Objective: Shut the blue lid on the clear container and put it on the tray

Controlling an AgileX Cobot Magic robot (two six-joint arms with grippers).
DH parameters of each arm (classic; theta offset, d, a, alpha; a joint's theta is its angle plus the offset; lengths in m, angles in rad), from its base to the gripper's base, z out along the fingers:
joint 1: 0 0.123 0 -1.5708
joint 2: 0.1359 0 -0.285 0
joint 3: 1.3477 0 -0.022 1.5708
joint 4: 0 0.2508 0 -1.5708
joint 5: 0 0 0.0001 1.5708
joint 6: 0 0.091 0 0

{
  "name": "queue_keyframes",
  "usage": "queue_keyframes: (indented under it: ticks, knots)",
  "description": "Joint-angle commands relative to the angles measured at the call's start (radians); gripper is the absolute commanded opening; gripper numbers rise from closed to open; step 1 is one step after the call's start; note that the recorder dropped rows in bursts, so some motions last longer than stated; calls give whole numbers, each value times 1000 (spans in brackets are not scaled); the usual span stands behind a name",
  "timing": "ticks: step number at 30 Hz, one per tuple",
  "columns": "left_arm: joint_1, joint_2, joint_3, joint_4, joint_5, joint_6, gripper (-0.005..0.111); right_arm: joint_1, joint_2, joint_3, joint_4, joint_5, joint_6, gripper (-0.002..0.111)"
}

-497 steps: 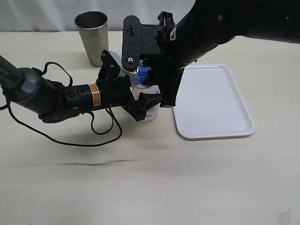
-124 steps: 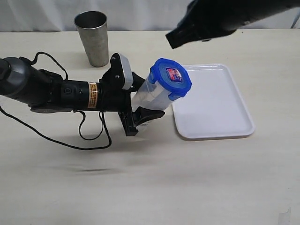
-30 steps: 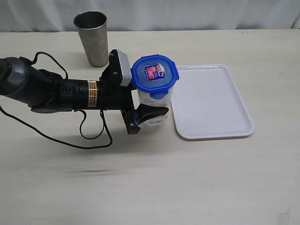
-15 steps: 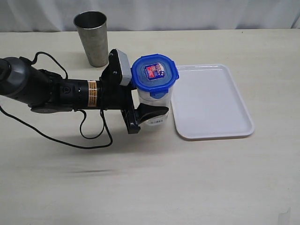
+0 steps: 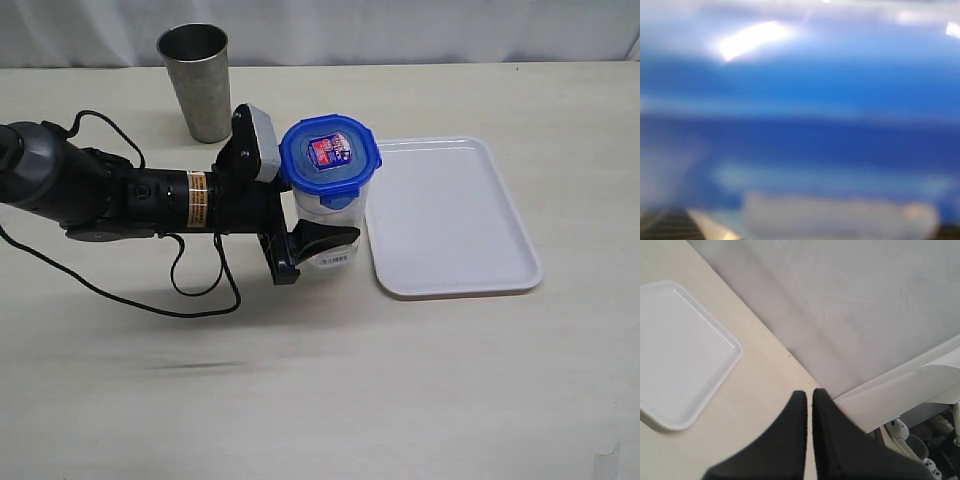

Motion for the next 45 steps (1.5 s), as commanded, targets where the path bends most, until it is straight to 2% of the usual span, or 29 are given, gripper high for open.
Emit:
queue_keyframes:
  ticks: [1,12,16,19,24,32,38,42,45]
  knots:
    - [-7,-10,-6,-18,-41,-4,0,-4,-5,4,7,31,6,4]
    - [-7,-10,-6,-18,-38,-4,0,-4,-5,4,36,32,6,4]
    - [-7,-10,-6,-18,-38,-4,0,-4,-5,4,41,169,6,4]
    - [-7,-10,-6,-18,-38,-4,0,-4,-5,4,58,162,6,4]
    - [-7,-10,-6,-18,-38,-4,0,-4,-5,4,284,162,6,4]
    - [-7,-10,-6,-20,-38,-4,0,-4,-5,4,450,166,6,4]
    - [-7,-10,-6,-38,-38,-4,0,-4,-5,4,430,157,15,4]
    - [-7,-10,-6,-43,-38,-4,0,-4,-5,4,267,139,17,4]
    - [-7,-10,-6,-43,-40,-4,0,-4,-5,4,239,126,131,4]
